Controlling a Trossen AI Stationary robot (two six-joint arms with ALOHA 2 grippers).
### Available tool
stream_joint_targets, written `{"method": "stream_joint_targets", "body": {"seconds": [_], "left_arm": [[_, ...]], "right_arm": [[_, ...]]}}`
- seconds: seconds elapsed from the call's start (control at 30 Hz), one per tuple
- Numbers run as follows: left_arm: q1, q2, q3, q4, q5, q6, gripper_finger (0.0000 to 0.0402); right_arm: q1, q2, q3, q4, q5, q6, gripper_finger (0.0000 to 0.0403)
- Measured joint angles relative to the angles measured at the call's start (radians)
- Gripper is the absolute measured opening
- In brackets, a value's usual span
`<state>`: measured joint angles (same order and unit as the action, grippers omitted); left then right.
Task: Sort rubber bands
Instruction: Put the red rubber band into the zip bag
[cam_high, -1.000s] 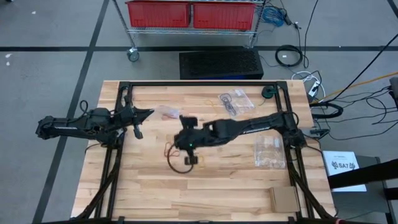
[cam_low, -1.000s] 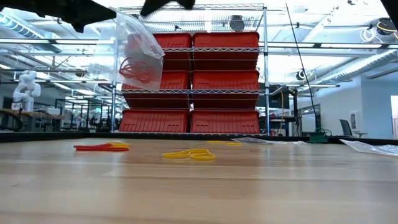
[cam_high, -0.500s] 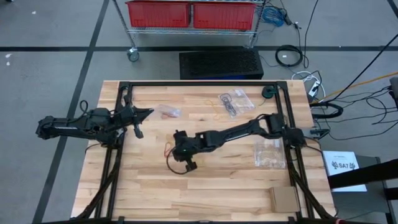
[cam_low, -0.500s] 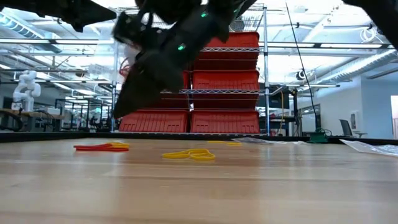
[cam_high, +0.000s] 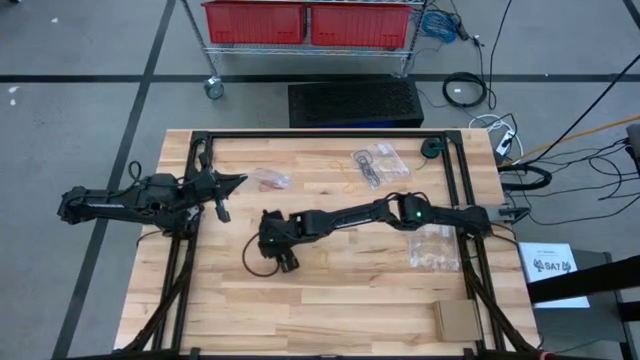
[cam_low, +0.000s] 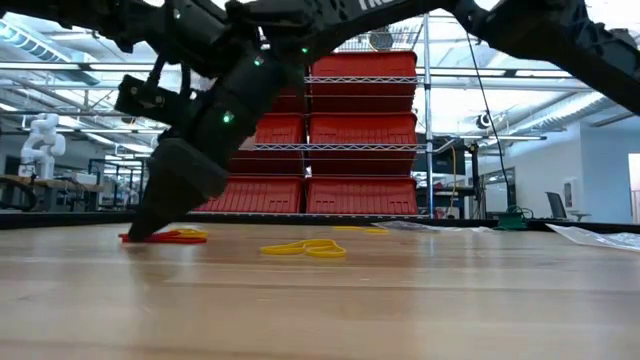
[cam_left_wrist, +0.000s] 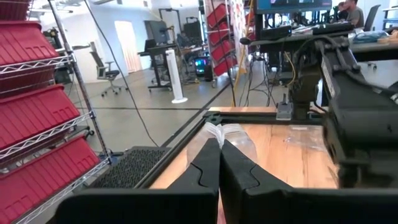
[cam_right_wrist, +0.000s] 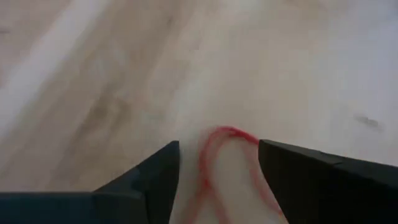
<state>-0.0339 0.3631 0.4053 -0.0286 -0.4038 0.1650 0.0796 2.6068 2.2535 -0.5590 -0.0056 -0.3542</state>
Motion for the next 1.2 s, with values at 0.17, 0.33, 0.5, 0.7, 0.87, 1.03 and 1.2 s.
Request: {"method": "stream_joint_targets", "body": {"seconds": [0.17,0.33,0.5,0.7,0.87,1.03,1.2], "left_arm": [[0.0,0.001,0.0,-0.004,0.0,0.0,0.0],[0.0,0.001,0.0,-0.003,-0.001,-0.001,0.0],[0.0,0.001,0.0,-0.003,-0.001,-0.001,0.0],[0.0,0.001,0.0,-0.003,-0.001,-0.001,0.0],[0.0,0.001,0.0,-0.004,-0.001,-0.002,0.0],[0.0,0.001,0.0,-0.006,-0.001,-0.002,0.0],[0.0,0.001,0.0,-0.006,0.004,-0.002,0.0]], "right_arm": [[-0.005,0.034,0.036,-0.028,0.008,0.025,0.0212],[-0.031,0.036,0.036,-0.063,-0.043,0.16,0.0188],[-0.051,0.042,0.036,-0.093,-0.113,0.205,0.0123],[-0.046,0.052,0.036,-0.119,-0.161,0.197,0.0029],[-0.007,0.041,0.034,-0.145,-0.157,0.084,0.0005],[0.031,-0.006,0.026,-0.17,-0.12,0.049,0.0001],[0.059,-0.103,0.021,-0.18,-0.111,0.034,0.0]]}}
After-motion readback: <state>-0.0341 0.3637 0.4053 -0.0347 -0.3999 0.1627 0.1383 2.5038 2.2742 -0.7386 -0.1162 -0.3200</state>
